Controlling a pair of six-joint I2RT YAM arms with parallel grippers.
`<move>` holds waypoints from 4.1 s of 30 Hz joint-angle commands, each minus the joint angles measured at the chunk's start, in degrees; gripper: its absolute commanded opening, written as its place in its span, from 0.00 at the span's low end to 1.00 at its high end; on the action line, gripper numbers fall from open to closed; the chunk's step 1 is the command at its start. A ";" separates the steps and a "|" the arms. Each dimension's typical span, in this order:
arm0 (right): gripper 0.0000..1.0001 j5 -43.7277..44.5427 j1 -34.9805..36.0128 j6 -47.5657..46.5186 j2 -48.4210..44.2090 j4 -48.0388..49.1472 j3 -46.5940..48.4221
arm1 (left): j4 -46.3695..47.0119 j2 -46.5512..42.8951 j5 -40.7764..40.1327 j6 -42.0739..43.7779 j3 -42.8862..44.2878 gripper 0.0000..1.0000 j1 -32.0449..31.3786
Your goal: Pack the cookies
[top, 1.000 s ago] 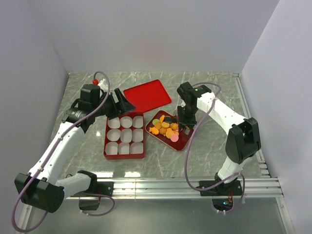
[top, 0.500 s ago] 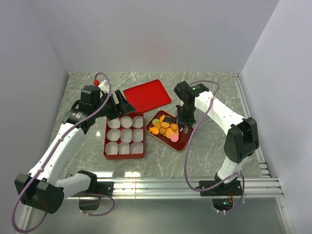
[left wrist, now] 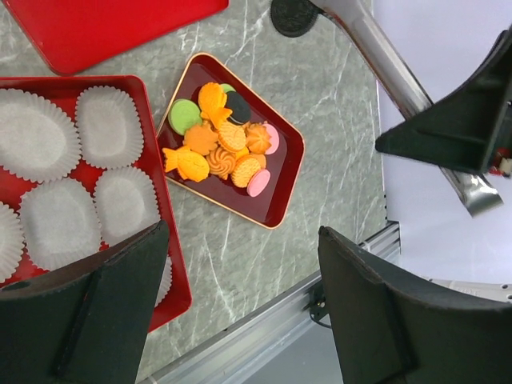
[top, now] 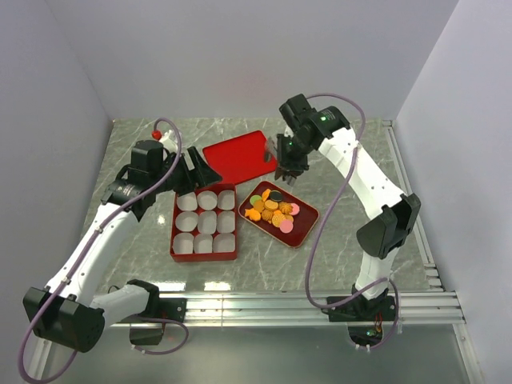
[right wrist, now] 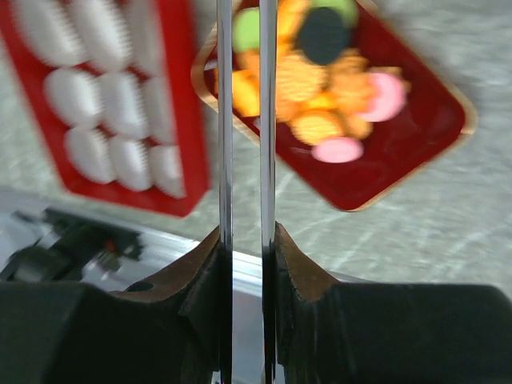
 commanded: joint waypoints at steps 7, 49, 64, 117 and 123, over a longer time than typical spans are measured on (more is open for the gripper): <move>0.17 -7.70 9.97 4.21 4.75 6.17 6.44 | -0.36 -5.80 -2.81 0.46 0.54 0.81 -0.15; 0.45 -1.11 15.69 1.31 10.04 11.10 -1.82 | -1.69 -8.97 -5.54 0.64 0.01 0.84 -0.15; 0.45 4.43 11.83 0.52 -0.23 8.72 -6.02 | -1.60 -8.53 -6.07 0.64 0.19 0.84 -0.15; 0.50 3.55 6.55 1.66 -15.19 7.32 -34.25 | 0.42 -6.33 -5.54 1.08 -1.75 0.83 -0.15; 0.50 2.50 6.55 1.84 -16.42 7.50 -36.09 | 1.04 -6.07 -5.10 0.90 -2.45 0.83 -0.06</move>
